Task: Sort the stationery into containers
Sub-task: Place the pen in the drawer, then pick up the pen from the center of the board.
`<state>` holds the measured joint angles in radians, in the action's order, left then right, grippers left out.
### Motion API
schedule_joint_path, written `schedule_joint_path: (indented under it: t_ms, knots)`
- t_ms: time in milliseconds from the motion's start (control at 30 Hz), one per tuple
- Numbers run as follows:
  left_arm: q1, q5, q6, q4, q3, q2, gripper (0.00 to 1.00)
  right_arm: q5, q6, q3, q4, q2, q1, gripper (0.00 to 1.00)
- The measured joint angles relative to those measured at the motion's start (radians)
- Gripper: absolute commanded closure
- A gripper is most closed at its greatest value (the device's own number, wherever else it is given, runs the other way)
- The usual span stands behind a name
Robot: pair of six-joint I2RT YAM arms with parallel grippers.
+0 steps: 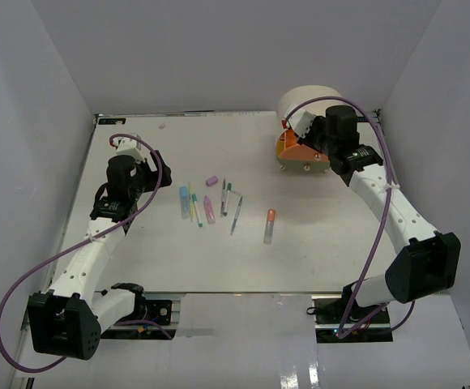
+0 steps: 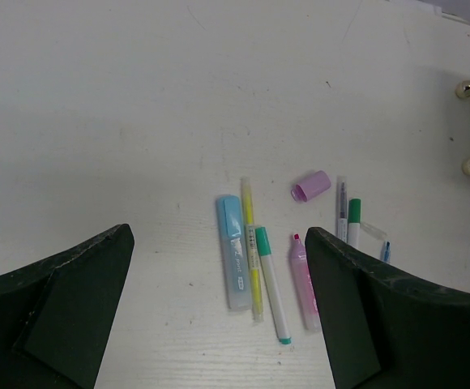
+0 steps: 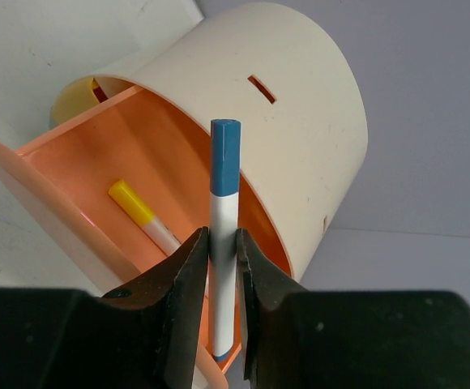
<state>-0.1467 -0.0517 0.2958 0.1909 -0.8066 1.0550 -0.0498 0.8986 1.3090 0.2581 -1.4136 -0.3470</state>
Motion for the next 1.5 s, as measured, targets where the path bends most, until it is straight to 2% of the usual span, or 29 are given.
schedule_joint_path:
  t_ms: [500,533,633,767,900,1067,1233,1367,1500]
  knots:
    - [0.0,0.002,0.0,0.0,0.0,0.0,0.02,0.001,-0.018,-0.019,-0.056,0.015,0.0,0.63]
    - [0.0,0.005,0.0,0.0,0.0,0.0,0.02,0.002,-0.031,-0.024,-0.061,0.025,0.0,0.49]
    - [0.0,0.016,0.001,0.0,0.0,0.003,0.02,0.013,-0.085,-0.044,-0.071,0.076,0.0,0.35]
    - [0.0,0.081,0.026,0.01,-0.015,0.041,0.02,0.054,-0.22,-0.062,-0.096,0.19,0.0,0.27]
    - [-0.015,0.143,0.088,0.055,-0.049,0.103,0.02,0.095,-0.397,-0.177,-0.17,0.372,0.0,0.21]
    - [-0.117,0.113,0.172,0.145,-0.059,0.155,0.03,0.093,-0.631,-0.379,-0.266,0.575,0.0,0.14]
    - [-0.213,0.072,0.25,0.216,-0.059,0.238,0.03,0.045,-0.882,-0.536,-0.301,0.662,0.0,0.02]
    - [-0.278,0.014,0.306,0.284,-0.059,0.322,0.03,0.032,-1.015,-0.653,-0.297,0.723,0.0,0.09]
    - [-0.335,-0.024,0.346,0.33,-0.059,0.351,0.09,0.033,-1.087,-0.718,-0.286,0.78,0.0,0.1]
